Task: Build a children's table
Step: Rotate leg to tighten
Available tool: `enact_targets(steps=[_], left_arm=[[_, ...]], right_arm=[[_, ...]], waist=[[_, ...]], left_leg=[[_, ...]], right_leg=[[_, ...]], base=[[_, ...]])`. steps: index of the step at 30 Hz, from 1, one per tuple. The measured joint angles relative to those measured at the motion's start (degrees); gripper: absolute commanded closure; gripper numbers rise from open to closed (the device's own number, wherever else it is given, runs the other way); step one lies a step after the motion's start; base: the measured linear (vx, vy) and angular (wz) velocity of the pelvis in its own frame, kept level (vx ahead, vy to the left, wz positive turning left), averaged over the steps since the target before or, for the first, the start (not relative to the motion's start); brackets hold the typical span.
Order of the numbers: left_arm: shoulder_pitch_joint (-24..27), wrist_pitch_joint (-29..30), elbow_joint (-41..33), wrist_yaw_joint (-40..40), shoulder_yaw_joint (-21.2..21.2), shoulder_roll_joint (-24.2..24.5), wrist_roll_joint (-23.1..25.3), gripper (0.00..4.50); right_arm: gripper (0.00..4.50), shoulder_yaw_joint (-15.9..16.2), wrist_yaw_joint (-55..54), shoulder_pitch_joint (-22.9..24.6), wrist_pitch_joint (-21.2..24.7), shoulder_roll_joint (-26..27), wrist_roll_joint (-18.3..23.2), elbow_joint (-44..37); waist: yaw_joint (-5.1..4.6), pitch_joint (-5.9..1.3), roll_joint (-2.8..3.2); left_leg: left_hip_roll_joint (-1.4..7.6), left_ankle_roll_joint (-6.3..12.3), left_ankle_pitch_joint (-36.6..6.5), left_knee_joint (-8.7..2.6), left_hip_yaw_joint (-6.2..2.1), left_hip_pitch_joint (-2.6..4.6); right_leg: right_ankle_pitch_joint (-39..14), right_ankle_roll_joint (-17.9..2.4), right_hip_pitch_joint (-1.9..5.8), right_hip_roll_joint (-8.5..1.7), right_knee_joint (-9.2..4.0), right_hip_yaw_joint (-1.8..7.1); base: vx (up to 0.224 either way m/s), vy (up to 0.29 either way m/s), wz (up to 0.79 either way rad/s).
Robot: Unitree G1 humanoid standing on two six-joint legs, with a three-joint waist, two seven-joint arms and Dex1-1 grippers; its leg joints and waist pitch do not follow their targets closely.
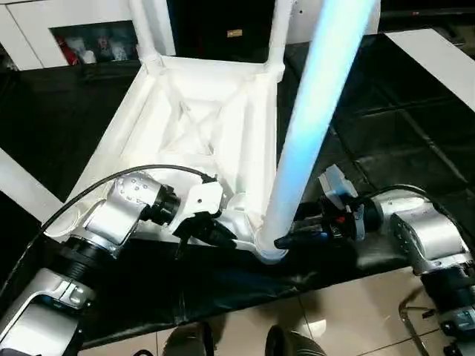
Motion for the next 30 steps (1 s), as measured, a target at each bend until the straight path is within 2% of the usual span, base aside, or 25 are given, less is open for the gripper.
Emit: enact_targets(steps=[2, 5, 7, 11, 15, 17, 19, 21, 25, 28, 30], left_arm=[[0.01, 2.44, -0.11, 1.29, 0.75, -0.64, -0.01, 4.50], [0.01, 5.74, 0.11, 4.66, 2.26, -1.17, 0.28, 4.50], [-0.04, 8.08, 0.82, 8.18, 3.75, -2.16, 1.14, 4.50], [-2.30, 12.93, 3.23, 17.64, 6.27, -6.83, 3.20, 4.50], [-4.33, 17.67, 4.60, 26.80, 7.81, -12.58, 4.55, 4.50], [-5.11, 19.02, 5.21, 30.31, 8.52, -14.45, 4.71, 4.50], [-5.57, 19.60, 5.24, 32.87, 8.73, -15.55, 4.89, 4.50], [-5.96, 19.67, 5.21, 34.14, 8.69, -16.33, 5.39, 4.50], [-5.98, 19.64, 4.28, 34.25, 8.57, -16.35, 5.83, 4.50], [-5.36, 19.65, 2.45, 33.97, 8.32, -15.73, 5.80, 4.50], [-4.69, 19.23, 1.15, 33.12, 8.13, -14.87, 5.44, 4.50]], right_arm=[[2.57, -0.47, -3.63, 0.85, 2.80, 0.35, -0.24, -2.76], [2.57, -2.11, -10.35, 1.72, 6.67, 2.89, -0.61, -4.42], [2.57, -4.15, -17.68, 1.92, 9.89, 6.98, -1.28, -4.90], [2.57, -9.14, -34.24, 0.71, 16.27, 15.43, -4.30, -6.02], [2.57, -11.73, -48.52, -0.78, 20.38, 21.67, -8.27, -8.16], [2.57, -12.51, -54.22, -1.25, 21.17, 24.66, -10.12, -8.84], [1.87, -13.24, -58.04, -1.36, 20.91, 26.83, -11.09, -9.15], [1.78, -13.24, -59.65, -1.30, 19.26, 27.81, -11.78, -9.16], [1.41, -13.04, -59.88, -1.09, 17.73, 28.03, -11.87, -9.37], [1.12, -12.70, -59.30, -0.33, 16.77, 27.86, -11.74, -10.48], [0.97, -12.14, -56.16, 0.02, 15.60, 25.92, -11.00, -10.51]], waist=[[-0.03, -0.01, 0.00], [-0.86, 0.00, -0.01], [-1.91, 0.02, -0.01], [-4.44, 0.07, -0.06], [-5.51, 0.09, -0.07], [-5.71, 0.09, -0.07], [-5.63, 0.09, -0.06], [-5.48, 0.11, -0.01], [-4.98, 0.11, -0.02], [-4.57, 0.11, -0.01], [-4.57, 0.11, -0.01]], left_leg=[[0.00, -0.03, 0.03, 0.01, 0.00, 0.12], [0.01, -0.45, 0.00, 0.02, 0.00, 0.49], [0.02, -0.60, 0.09, -0.02, 0.00, 0.82], [0.01, -0.64, 0.11, -0.01, -0.14, 0.86], [0.02, -0.65, 0.11, -0.03, -0.39, 0.83], [0.01, -0.65, 0.11, -0.11, -0.39, 0.84], [0.01, -0.66, 0.10, -0.22, -0.39, 0.83], [0.01, -0.68, 0.09, -0.36, -0.34, 0.77], [0.00, -0.83, -0.05, -0.62, -0.31, 0.76], [0.04, -0.61, 0.15, -0.96, -0.31, 0.58], [0.11, -0.61, 0.15, -0.97, -0.30, 0.35]], right_leg=[[0.04, -0.06, 0.06, 0.00, 0.06, 0.01], [-0.07, 0.14, 0.30, 0.00, 0.10, 0.02], [-0.12, 0.22, 0.50, 0.01, 0.08, 0.04], [-0.17, 0.29, 0.42, 0.01, -0.28, -0.12], [-0.17, 0.29, 0.31, -0.03, -0.72, -0.46], [-0.17, 0.29, 0.28, -0.03, -0.72, -0.46], [-0.15, 0.26, 0.27, -0.03, -0.72, -0.46], [0.04, 0.00, 0.19, -0.02, -0.72, -0.46], [0.83, -0.22, 0.06, -0.02, -0.71, -0.48], [0.72, -0.05, -0.39, 0.03, -0.61, -0.53], [0.66, -0.07, -0.66, 0.05, -0.53, -0.64]], base=[[0.000, 0.000, 0.00], [0.000, 0.000, 0.00], [0.000, 0.000, 0.00], [-0.009, 0.007, -0.04], [-0.009, 0.007, -0.04], [0.000, 0.000, 0.00], [0.000, 0.000, 0.00], [0.000, 0.000, 0.00], [0.000, 0.000, 0.00], [0.000, 0.000, 0.00], [0.000, 0.000, 0.00]])
